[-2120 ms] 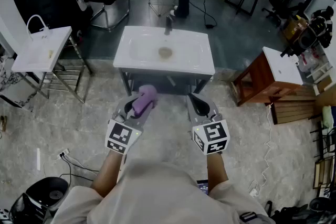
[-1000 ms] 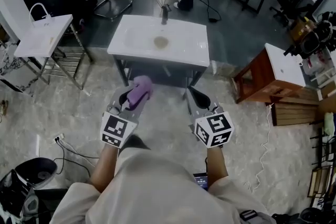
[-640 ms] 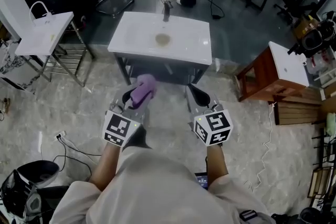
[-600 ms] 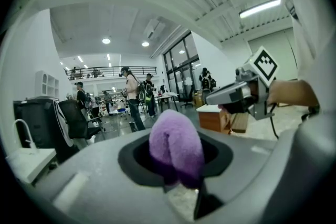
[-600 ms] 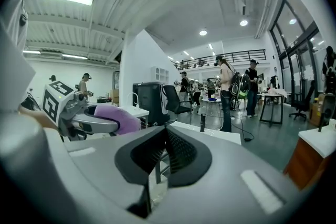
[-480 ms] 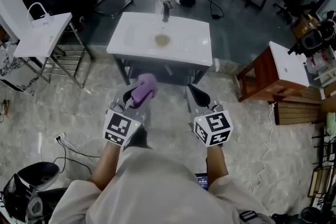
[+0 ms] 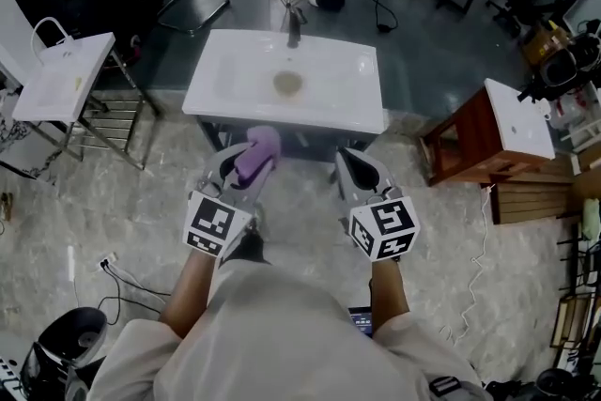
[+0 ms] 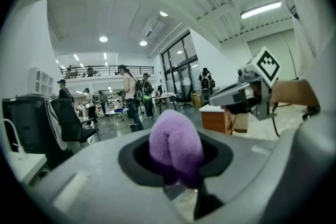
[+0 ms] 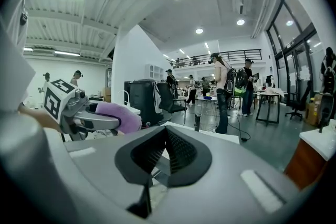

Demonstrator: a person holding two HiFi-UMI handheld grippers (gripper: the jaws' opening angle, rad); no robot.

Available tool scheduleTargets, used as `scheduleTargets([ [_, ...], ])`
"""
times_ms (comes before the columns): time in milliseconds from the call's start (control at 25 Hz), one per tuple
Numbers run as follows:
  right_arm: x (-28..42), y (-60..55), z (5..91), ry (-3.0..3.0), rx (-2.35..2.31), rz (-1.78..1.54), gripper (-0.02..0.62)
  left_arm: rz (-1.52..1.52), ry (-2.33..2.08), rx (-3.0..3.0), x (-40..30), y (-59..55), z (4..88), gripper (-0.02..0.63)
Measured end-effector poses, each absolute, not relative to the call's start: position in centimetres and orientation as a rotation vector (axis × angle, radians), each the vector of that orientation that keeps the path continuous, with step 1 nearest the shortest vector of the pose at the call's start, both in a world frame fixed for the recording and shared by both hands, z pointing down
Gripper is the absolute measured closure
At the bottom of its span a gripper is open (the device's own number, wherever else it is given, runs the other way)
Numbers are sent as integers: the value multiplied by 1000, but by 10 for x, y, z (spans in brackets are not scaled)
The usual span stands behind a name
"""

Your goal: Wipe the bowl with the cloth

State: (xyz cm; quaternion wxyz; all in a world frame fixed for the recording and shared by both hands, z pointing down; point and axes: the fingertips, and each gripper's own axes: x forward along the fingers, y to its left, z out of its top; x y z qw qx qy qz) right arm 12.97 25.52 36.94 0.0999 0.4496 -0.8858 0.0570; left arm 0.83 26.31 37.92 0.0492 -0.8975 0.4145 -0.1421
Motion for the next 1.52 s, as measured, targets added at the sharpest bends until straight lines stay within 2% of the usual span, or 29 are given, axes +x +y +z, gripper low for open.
scheduleTargets([
  [440, 114, 145, 366, -2554, 1341, 198, 591, -425, 1258, -2763, -12, 149, 373, 483],
  [1520, 50, -13, 384, -2476, 1302, 236, 591, -409, 1220, -2826, -72, -7, 384, 483],
])
